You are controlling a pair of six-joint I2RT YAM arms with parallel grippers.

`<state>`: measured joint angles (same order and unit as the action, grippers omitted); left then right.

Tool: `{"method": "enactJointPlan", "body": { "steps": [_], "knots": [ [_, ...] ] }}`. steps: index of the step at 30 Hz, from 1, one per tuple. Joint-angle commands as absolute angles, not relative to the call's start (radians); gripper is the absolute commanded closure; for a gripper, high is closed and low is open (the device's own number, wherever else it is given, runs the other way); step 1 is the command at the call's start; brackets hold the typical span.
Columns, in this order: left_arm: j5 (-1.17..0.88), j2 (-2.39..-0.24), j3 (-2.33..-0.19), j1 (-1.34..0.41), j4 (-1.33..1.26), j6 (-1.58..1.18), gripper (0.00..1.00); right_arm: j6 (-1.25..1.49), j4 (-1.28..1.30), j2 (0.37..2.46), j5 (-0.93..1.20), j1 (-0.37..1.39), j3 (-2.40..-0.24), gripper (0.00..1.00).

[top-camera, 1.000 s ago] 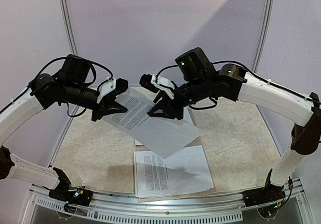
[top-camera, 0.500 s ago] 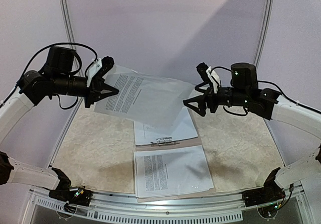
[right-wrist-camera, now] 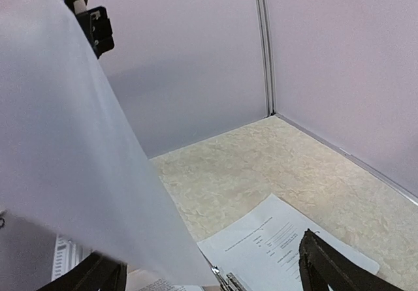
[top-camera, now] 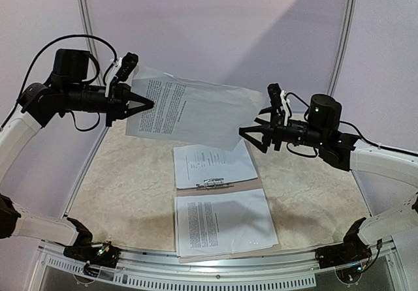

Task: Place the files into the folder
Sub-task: Pass from the left arm to the right, then place the file on the spring clip of the folder.

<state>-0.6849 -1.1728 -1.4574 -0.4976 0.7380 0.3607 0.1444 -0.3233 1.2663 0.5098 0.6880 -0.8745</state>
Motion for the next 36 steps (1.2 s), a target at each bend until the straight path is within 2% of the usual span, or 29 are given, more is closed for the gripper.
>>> {"method": "enactJointPlan", "body": {
  "steps": [1, 4, 8, 9, 13, 14, 18, 20, 22, 24, 31, 36],
  "knots": [
    [-0.804, -1.192, -1.464, -0.460, 0.726, 0.324, 1.00, 0.215, -0.461, 1.294, 0.585, 0.676, -0.863, 0.17],
    [-0.876, -1.201, -1.456, -0.431, 0.706, 0.301, 1.00, 0.239, -0.504, 1.314, 0.633, 0.674, -0.867, 0.44],
    [-0.890, -1.203, -1.437, -0.418, 0.684, 0.288, 1.00, 0.262, -0.537, 1.323, 0.692, 0.657, -0.872, 0.95],
    [-0.877, -1.205, -1.428, -0.418, 0.678, 0.286, 1.00, 0.267, -0.534, 1.324, 0.697, 0.651, -0.875, 1.00],
    [-0.813, -1.226, -1.389, -0.416, 0.645, 0.279, 0.99, 0.266, -0.419, 1.337, 0.697, 0.618, -0.928, 1.00],
    [-0.794, -1.233, -1.382, -0.415, 0.637, 0.280, 0.91, 0.259, -0.368, 1.352, 0.701, 0.609, -0.953, 1.00],
    [-0.723, -1.259, -1.355, -0.405, 0.584, 0.270, 0.73, 0.200, -0.188, 1.412, 0.757, 0.574, -1.050, 1.00],
    [-0.699, -1.278, -1.339, -0.399, 0.557, 0.263, 0.73, 0.182, -0.121, 1.441, 0.780, 0.558, -1.094, 1.00],
    [-0.692, -1.304, -1.321, -0.389, 0.532, 0.255, 0.82, 0.159, -0.050, 1.475, 0.791, 0.544, -1.147, 1.00],
    [-0.701, -1.336, -1.298, -0.377, 0.513, 0.246, 0.83, 0.143, -0.005, 1.504, 0.798, 0.528, -1.178, 1.00],
    [-0.707, -1.433, -1.276, -0.345, 0.467, 0.258, 0.62, 0.112, 0.159, 1.635, 0.860, 0.469, -1.296, 1.00],
    [-0.688, -1.489, -1.273, -0.332, 0.435, 0.284, 0.64, 0.078, 0.257, 1.709, 0.899, 0.453, -1.376, 1.00]
  ]
}}
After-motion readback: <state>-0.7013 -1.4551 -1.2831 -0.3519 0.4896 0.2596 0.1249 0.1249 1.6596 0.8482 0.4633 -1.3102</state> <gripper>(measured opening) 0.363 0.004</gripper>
